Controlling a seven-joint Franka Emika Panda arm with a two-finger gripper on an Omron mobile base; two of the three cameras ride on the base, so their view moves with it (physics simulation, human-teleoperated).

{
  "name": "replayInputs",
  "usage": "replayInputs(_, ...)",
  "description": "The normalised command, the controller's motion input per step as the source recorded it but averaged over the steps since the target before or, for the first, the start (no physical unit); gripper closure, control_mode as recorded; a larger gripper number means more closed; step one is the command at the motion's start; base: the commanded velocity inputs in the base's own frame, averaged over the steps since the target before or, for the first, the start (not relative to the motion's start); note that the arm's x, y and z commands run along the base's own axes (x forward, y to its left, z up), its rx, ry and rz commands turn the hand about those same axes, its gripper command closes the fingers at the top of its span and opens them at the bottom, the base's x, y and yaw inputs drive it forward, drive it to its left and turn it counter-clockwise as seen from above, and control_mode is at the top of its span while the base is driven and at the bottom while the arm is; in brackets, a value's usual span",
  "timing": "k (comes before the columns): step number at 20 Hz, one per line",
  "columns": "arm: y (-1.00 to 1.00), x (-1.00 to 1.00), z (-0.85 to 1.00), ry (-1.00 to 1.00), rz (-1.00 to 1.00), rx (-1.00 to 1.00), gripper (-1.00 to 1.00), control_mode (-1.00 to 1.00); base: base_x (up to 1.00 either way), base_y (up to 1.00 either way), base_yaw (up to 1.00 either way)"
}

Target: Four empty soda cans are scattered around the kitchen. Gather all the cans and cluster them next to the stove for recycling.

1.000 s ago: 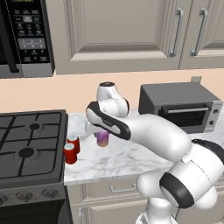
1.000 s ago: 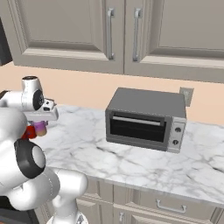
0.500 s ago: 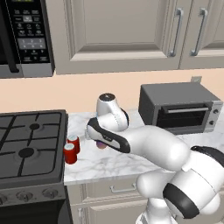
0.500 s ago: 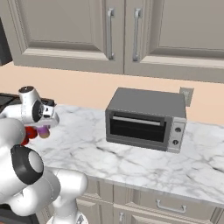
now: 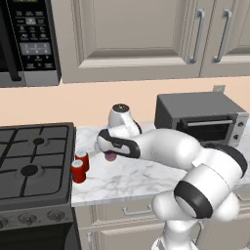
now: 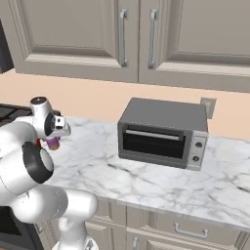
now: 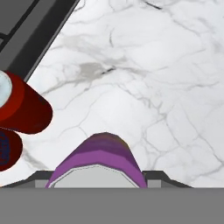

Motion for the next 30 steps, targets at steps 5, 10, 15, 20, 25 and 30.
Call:
replayInputs(5, 0.30, 0.14, -0.03, 0.11, 0.07, 0.00, 1.00, -1.00, 0.00, 0.00, 0.00)
replayInputs(10, 0.15, -0.09, -0.05, 0.15, 0.00, 0.00, 1.00, -1.00, 0.00, 0.00, 0.00)
replayInputs(15, 0.00, -0.23, 0.00, 0.01, 0.00, 0.00, 1.00, -1.00, 0.00, 0.00, 0.00)
replayInputs(20, 0.00, -0.01, -0.18, 0.00, 0.00, 0.00, 1.00, -1.00, 0.00, 0.00, 0.00)
replayInputs(25, 0.03, 0.00, -0.32, 0.00, 0.00, -0.03, 1.00, -1.00, 0.00, 0.00, 0.00)
replayInputs(30, 0.16, 0.00, -0.16, 0.00, 0.00, -0.02, 1.00, -1.00, 0.00, 0.00, 0.00)
